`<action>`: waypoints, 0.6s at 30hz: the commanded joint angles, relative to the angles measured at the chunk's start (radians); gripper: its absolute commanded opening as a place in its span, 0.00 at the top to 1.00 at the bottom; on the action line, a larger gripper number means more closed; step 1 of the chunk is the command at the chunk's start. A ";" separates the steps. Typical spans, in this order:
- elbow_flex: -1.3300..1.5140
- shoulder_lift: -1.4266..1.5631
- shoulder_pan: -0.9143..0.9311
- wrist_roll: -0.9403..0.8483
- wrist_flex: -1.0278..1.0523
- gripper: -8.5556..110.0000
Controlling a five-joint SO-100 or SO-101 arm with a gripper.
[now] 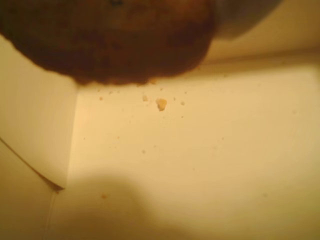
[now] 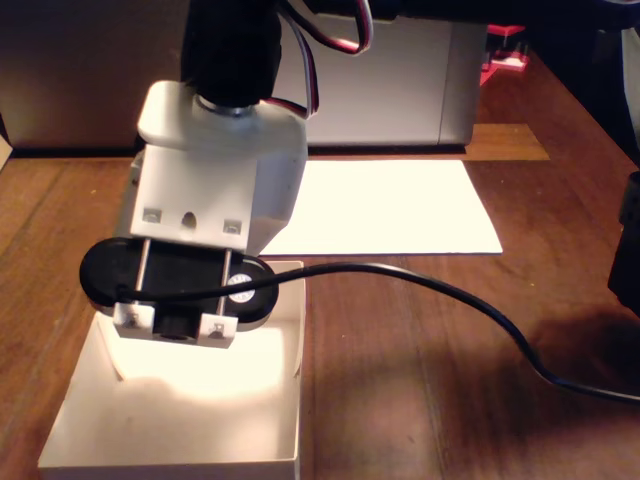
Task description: Grasp a mini cookies block and put it in the white box.
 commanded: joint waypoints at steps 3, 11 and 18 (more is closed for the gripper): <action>-0.069 0.054 0.011 -0.008 0.000 0.75; -0.069 0.058 0.003 -0.020 0.009 0.75; -0.069 0.061 -0.008 -0.018 0.009 0.69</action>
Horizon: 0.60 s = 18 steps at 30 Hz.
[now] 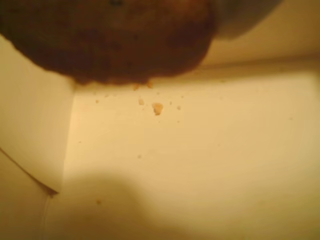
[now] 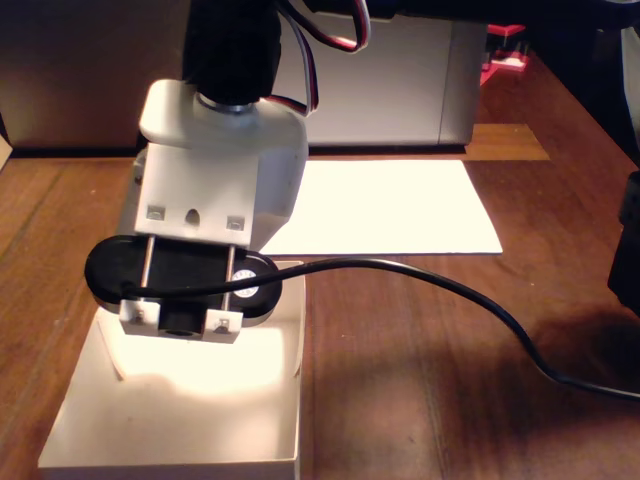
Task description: Grasp a mini cookies block and put it in the white box.
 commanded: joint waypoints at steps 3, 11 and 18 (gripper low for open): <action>-0.069 0.061 -0.015 -0.003 0.003 0.65; -0.069 0.066 -0.018 -0.003 0.003 0.58; -0.069 0.074 -0.018 0.002 0.000 0.75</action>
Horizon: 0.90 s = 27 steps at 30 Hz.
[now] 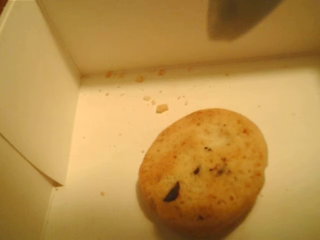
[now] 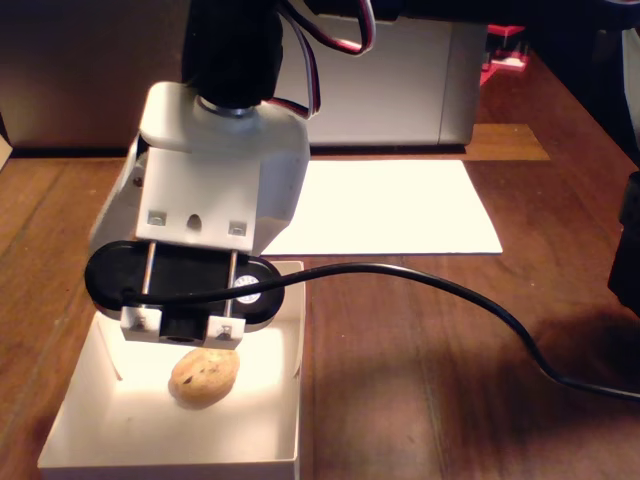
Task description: Grasp a mini cookies block and put it in the white box.
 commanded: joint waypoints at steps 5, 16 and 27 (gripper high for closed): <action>-0.069 0.086 -0.006 0.000 0.008 0.89; -0.071 0.118 0.008 0.011 0.038 0.93; -0.071 0.156 0.041 0.058 0.133 0.93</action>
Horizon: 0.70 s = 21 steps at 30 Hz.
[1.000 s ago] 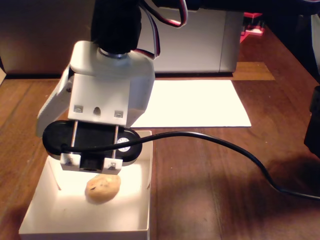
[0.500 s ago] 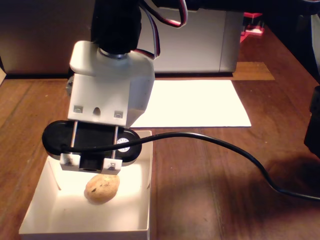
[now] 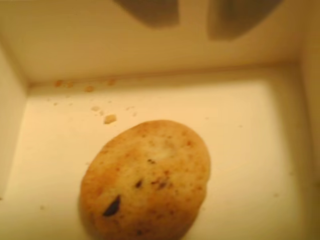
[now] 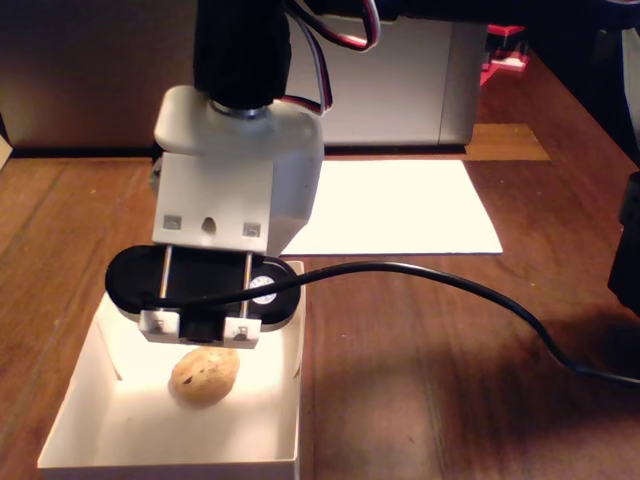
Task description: Grasp a mini cookies block and put it in the white box.
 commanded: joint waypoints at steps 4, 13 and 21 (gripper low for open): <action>-0.071 0.183 0.110 0.002 0.071 0.93; -0.060 0.219 0.224 -0.035 0.150 0.93; -0.054 0.259 0.242 -0.089 0.238 0.93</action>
